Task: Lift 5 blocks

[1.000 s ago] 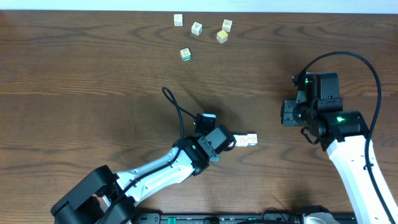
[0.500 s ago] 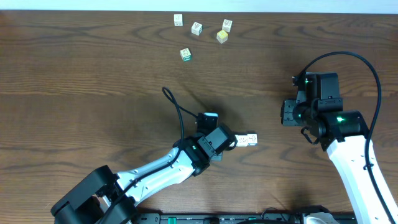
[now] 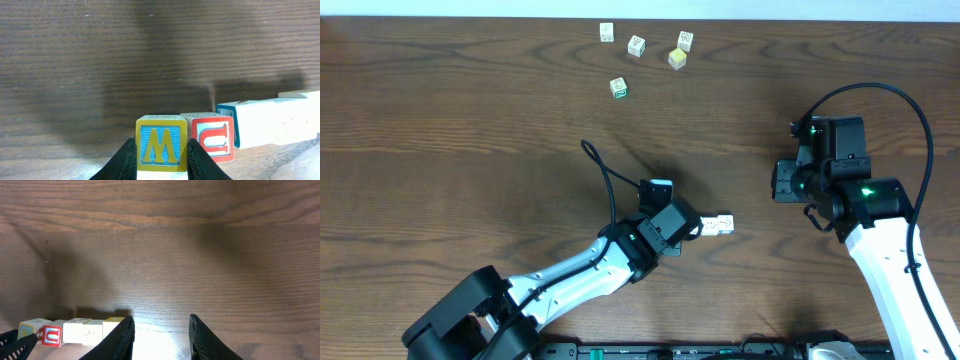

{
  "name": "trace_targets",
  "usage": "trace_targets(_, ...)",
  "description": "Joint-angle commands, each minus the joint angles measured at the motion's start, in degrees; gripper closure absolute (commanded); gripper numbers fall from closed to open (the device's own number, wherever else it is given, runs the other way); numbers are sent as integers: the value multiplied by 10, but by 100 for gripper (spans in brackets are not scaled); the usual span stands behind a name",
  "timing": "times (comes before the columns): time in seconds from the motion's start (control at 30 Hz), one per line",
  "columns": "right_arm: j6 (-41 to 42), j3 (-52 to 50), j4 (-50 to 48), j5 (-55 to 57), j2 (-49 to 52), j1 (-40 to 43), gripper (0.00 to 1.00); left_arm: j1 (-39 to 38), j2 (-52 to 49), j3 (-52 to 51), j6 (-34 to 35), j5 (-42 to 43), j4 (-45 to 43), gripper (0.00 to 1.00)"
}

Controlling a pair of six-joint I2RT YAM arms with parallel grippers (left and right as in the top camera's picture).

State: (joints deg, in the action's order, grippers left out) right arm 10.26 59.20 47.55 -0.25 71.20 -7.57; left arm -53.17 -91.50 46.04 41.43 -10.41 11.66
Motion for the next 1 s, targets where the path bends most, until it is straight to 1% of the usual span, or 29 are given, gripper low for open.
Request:
trace_targets(0.0,9,10,1,-2,2,7,67,-2,6,-6,5,1,-10,81)
trace_targets(0.2,9,10,1,-2,2,7,67,-2,6,-6,4,1,-10,82)
trace_targets(0.33,9,10,1,-2,2,7,67,-2,6,-6,2,1,-3,77)
trace_targets(0.53,9,10,1,-3,2,7,67,-2,5,-6,2,1,23,77)
trace_targets(0.77,9,10,1,-2,2,7,67,-2,5,-6,2,1,26,77)
trace_targets(0.87,9,10,1,-3,2,7,67,-2,5,-6,2,1,26,76)
trace_targets(0.97,9,10,1,-2,2,7,67,-2,5,-6,2,1,26,72)
